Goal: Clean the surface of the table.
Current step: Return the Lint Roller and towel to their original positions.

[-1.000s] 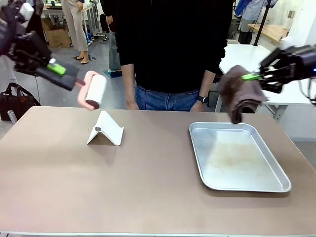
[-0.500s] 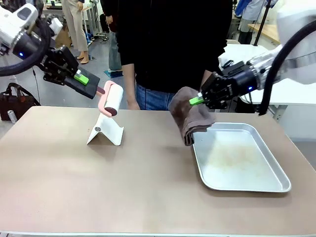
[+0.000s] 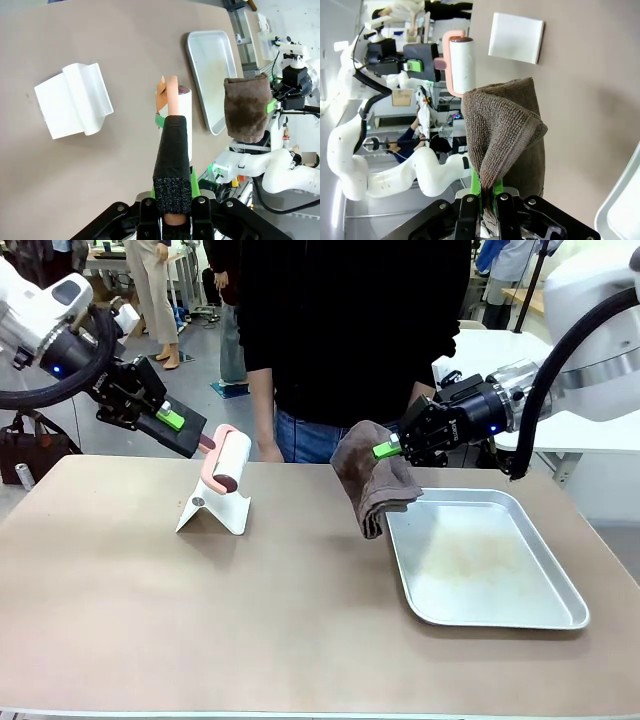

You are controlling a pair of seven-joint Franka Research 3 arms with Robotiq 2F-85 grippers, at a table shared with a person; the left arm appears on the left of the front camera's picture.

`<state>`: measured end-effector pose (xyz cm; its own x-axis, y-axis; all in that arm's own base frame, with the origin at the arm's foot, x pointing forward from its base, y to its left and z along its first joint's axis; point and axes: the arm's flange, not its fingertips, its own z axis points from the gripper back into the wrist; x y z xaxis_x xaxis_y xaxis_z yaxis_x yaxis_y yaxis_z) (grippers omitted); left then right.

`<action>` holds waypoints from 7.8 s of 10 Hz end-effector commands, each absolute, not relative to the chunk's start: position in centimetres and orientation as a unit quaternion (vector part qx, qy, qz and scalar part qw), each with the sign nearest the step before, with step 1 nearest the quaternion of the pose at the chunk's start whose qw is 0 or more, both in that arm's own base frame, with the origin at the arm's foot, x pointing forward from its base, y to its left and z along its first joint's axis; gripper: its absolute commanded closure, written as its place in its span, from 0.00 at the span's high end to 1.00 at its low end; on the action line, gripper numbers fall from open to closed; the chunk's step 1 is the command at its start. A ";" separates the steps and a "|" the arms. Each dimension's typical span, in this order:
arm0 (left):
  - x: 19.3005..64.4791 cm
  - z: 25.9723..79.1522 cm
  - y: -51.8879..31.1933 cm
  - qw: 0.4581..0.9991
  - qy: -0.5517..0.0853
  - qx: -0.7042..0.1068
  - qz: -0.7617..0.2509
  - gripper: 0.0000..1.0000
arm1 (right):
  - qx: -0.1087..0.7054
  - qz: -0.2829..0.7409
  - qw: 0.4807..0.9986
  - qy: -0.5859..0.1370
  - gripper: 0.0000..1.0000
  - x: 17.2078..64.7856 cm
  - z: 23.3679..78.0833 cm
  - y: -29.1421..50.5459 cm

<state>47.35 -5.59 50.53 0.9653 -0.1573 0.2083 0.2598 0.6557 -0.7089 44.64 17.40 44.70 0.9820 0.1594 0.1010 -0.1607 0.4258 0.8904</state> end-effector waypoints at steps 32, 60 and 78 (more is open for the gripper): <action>56.0 39.9 -8.9 0.954 0.013 -0.298 -0.017 0.22 | 0.341 -0.083 0.936 0.038 0.10 50.7 31.8 23.7; 55.6 37.7 -5.7 0.945 0.028 -0.326 -0.012 1.00 | 0.341 -0.075 0.935 0.055 1.00 50.6 31.2 24.2; 43.7 49.2 0.0 0.902 -0.076 -0.419 -0.072 1.00 | 0.323 -0.031 0.939 -0.111 1.00 43.0 45.4 15.7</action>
<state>46.67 -0.78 49.11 0.9823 -0.0115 0.1869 0.1447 0.6799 -0.7188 45.11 17.68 45.77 0.9654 -0.0977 0.2417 -0.0592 0.8208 0.5681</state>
